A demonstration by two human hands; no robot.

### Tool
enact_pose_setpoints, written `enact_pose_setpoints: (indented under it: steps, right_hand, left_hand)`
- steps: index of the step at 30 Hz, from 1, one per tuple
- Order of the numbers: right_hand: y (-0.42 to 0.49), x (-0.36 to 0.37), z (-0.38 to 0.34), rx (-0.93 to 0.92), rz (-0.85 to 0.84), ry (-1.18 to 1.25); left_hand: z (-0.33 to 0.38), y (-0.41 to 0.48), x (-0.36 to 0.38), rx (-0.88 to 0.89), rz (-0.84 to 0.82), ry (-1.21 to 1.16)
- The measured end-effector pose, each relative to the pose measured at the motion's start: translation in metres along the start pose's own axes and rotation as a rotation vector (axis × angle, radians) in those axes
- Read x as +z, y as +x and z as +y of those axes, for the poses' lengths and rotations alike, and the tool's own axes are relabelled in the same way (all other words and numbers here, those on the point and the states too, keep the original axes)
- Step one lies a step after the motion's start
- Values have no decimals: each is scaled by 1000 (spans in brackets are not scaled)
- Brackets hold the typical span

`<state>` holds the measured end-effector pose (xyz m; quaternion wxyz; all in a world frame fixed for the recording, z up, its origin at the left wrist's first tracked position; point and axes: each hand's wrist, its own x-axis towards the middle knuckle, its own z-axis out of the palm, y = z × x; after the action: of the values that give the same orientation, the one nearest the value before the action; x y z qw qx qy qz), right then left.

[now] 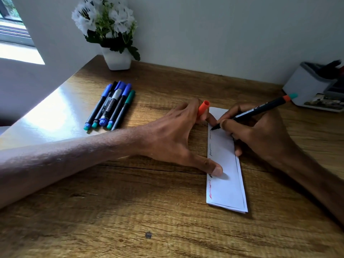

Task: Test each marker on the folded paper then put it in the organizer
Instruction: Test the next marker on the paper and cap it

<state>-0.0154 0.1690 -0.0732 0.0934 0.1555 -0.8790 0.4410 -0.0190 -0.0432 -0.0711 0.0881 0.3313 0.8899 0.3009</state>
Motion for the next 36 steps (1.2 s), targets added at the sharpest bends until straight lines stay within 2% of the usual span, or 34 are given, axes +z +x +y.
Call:
enact_pose_setpoints:
  steps: [9,14,17,19,23,27,31,36]
  right_hand:
    - [4,3,5,27,33,21]
    - [3,-2,10,90,60,205]
    - [2,-9,11,85,98,261]
    - [1,-14,9,61,99,277]
    - [-4,-18,3,-4,149,331]
    - [-7,-20,-6,-57,166,379]
    - [-11,-24,-12,-102,41,527]
    - [-14,-24,-13,-194,44,425]
  left_hand:
    - [-1,1,1,-7,9,17]
    - [-3,1,2,-12,24,23]
    - [-3,-1,1,-18,48,-76]
    - [-5,-3,2,-11,113,-141]
    - [-10,-3,5,76,345,-173]
    - [-13,0,6,106,388,10]
    - [-17,3,6,116,377,115]
    - [-20,5,6,134,378,177]
